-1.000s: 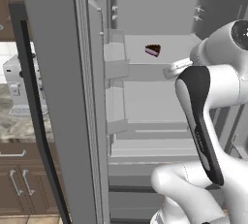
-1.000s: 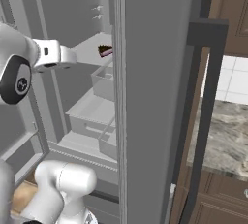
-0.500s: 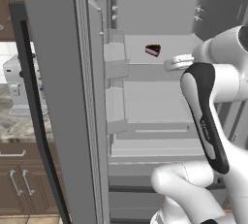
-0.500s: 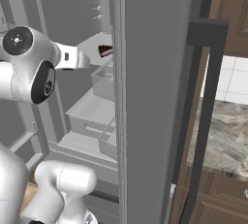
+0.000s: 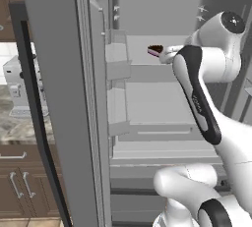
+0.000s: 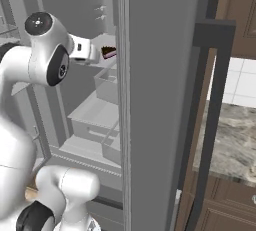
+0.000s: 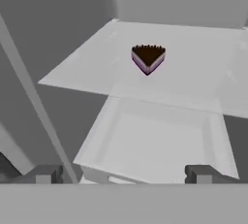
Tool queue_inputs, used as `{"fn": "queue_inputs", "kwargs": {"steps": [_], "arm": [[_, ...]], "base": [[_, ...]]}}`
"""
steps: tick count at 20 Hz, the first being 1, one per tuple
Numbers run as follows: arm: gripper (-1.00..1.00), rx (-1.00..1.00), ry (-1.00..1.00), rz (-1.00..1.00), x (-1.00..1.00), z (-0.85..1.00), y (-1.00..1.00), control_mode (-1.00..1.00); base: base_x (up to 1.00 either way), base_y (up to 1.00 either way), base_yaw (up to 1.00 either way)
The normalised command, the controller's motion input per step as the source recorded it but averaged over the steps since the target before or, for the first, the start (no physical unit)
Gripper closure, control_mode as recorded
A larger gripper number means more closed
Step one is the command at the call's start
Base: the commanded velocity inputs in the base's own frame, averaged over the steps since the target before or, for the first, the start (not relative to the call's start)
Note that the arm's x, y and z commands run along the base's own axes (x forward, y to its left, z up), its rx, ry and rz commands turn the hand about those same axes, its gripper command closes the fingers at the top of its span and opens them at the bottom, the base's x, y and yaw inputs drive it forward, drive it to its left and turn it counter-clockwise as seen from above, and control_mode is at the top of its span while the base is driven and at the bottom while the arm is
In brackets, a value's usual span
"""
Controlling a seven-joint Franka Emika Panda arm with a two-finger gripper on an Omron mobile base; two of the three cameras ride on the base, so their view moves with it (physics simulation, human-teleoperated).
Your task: Take the cakes from the fridge and place them on the empty tray on the dining counter.
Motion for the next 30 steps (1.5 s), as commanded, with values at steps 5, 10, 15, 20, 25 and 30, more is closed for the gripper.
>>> {"fn": "queue_inputs", "kwargs": {"steps": [5,10,15,20,25,30], "arm": [[-1.00,0.00,0.08,0.00,0.68,-0.02,-0.03,-1.00],[-1.00,-0.03,0.00,0.00,0.65,-0.31,-0.08,-1.00],[-1.00,-0.06,0.00,0.00,0.68,-0.39,-0.13,-1.00],[-1.00,-0.04,0.00,0.00,0.73,-0.12,-0.18,-1.00],[-1.00,0.00,0.03,0.00,0.56,0.00,-0.11,-1.00],[-1.00,0.00,0.07,-0.02,0.38,0.01,0.00,-1.00]], "base": [[0.00,0.00,0.00],[0.00,0.00,0.00],[0.00,0.00,0.00],[0.00,0.00,0.00],[0.00,0.00,0.00],[0.00,0.00,0.00]]}}
